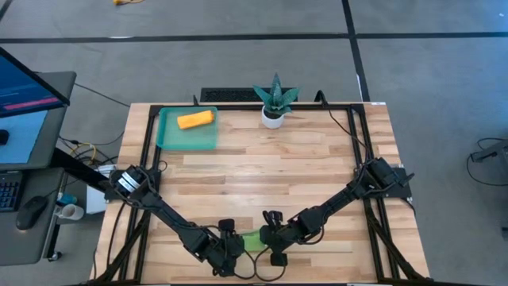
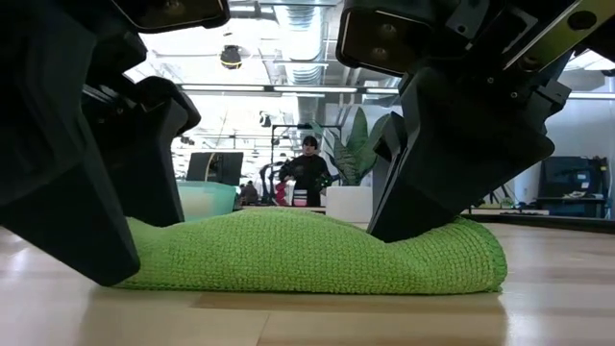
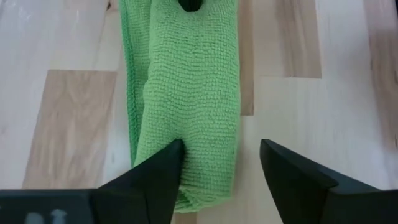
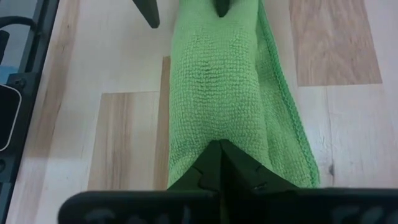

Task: Roll microfiber towels into tight, uniform cylinder then place into a basket
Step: Roll the light green microfiber cloth, then put the light green microfiber cloth into transparent light green

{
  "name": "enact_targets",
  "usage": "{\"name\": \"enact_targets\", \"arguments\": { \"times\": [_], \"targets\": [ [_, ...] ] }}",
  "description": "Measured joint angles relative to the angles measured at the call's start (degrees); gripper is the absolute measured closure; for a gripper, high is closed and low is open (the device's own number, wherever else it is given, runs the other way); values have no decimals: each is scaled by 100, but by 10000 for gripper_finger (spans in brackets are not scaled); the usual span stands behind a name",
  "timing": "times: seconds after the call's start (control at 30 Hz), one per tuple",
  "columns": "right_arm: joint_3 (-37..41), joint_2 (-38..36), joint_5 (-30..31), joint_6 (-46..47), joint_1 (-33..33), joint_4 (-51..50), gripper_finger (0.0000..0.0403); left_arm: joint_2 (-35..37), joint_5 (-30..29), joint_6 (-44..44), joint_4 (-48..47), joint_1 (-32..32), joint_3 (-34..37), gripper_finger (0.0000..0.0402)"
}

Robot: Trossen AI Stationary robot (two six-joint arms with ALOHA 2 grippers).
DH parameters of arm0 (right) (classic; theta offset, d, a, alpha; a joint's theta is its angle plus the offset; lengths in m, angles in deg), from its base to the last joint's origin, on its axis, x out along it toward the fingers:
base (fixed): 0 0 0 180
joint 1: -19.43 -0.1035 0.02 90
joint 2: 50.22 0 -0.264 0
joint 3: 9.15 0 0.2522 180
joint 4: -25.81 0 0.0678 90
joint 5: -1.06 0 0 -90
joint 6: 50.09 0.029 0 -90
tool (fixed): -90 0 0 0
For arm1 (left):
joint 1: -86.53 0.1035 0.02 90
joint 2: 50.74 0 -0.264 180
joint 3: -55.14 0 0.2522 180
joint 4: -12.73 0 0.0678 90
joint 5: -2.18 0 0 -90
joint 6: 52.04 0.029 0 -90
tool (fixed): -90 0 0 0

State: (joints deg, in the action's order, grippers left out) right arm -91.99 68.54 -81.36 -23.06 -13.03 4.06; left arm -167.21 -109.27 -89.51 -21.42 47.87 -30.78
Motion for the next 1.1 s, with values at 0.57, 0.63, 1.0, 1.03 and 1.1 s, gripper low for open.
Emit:
{"name": "enact_targets", "arguments": {
  "times": [0.57,0.63,1.0,1.03,1.1],
  "targets": [
    [20,35,-60,352,151,370,364,-42,-687,1054,-702,30,-852,184],
    [24,44,-58,360,178,568,364,-59,-735,1104,-672,52,-859,184],
    [28,63,-48,457,322,925,365,-280,-479,1344,-672,120,-872,184],
    [26,63,-49,457,326,923,365,-280,-479,1331,-693,146,-872,184],
    [26,63,-36,457,326,922,365,-280,-470,1272,-724,191,-853,184]
  ]
}}
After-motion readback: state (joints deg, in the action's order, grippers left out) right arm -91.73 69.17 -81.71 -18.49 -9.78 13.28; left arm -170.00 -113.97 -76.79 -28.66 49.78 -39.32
